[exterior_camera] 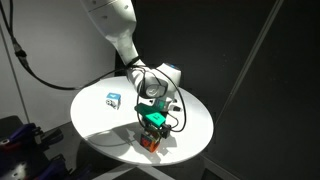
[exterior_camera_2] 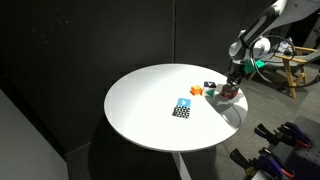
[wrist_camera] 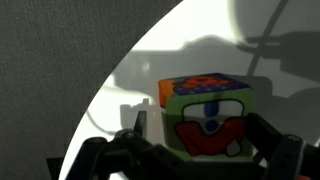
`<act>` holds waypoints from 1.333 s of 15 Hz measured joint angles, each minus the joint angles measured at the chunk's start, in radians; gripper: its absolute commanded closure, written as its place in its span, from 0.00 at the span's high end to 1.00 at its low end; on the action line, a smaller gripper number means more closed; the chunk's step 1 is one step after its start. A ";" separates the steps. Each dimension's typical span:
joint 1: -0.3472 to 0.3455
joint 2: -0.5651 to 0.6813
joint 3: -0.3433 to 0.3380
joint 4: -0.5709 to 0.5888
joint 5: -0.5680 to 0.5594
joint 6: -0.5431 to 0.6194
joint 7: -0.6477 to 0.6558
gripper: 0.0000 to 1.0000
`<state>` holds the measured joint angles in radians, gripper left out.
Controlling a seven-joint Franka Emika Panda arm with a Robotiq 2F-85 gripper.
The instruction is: Move the soft orange block to the left
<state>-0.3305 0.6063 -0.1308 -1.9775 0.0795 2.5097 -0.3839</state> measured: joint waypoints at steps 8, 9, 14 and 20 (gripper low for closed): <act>0.000 0.003 0.000 0.009 -0.001 0.000 0.001 0.33; 0.000 0.003 0.000 0.012 -0.001 -0.001 0.001 0.26; 0.000 0.003 -0.001 0.017 -0.001 -0.001 0.003 0.10; 0.000 -0.002 -0.014 0.018 -0.010 -0.013 0.009 0.02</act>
<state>-0.3305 0.6040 -0.1445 -1.9592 0.0696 2.4964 -0.3746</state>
